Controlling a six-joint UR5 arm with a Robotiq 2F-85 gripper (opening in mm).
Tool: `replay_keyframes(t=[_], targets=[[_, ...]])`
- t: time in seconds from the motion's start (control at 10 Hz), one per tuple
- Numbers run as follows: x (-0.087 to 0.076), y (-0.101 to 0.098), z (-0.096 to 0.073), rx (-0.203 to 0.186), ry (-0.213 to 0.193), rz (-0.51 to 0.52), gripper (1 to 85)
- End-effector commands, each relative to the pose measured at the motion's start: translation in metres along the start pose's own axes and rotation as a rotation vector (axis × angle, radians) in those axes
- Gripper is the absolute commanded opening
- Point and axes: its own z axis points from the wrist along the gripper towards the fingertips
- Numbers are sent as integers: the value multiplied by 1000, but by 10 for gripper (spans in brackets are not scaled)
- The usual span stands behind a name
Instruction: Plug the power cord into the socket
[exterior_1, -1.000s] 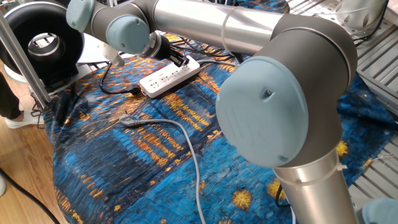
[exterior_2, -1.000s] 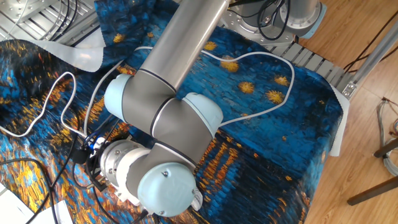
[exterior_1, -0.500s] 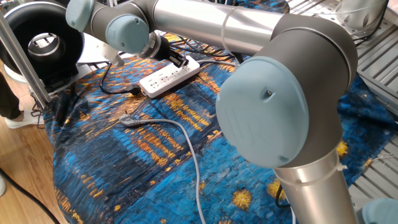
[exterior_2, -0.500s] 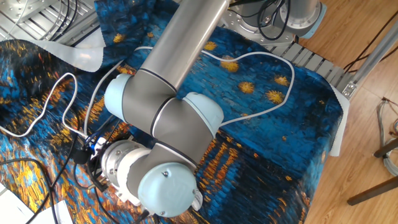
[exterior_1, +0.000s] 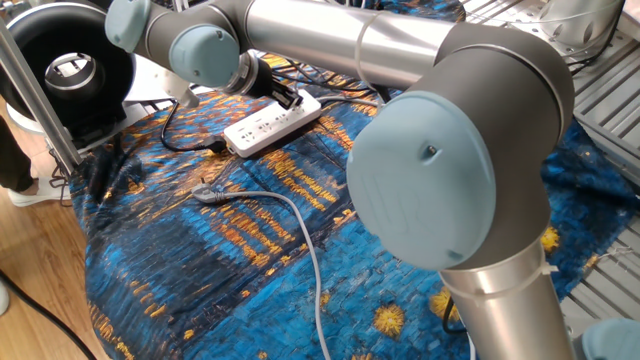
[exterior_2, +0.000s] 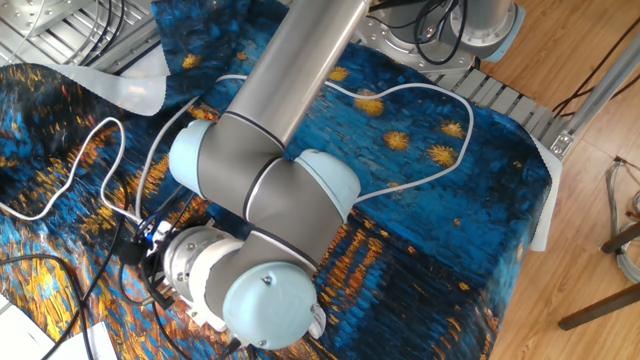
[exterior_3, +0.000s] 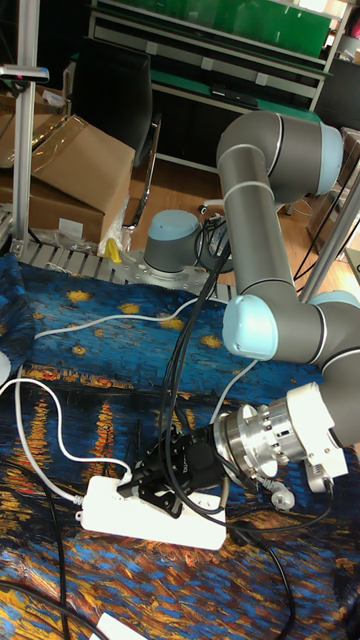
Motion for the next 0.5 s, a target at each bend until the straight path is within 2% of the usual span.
replay_keyframes(t=[0.0,0.4], targets=[[-3,0,4,-5,-11,11,13],[-6,-2,7,-5,-8,14,13]])
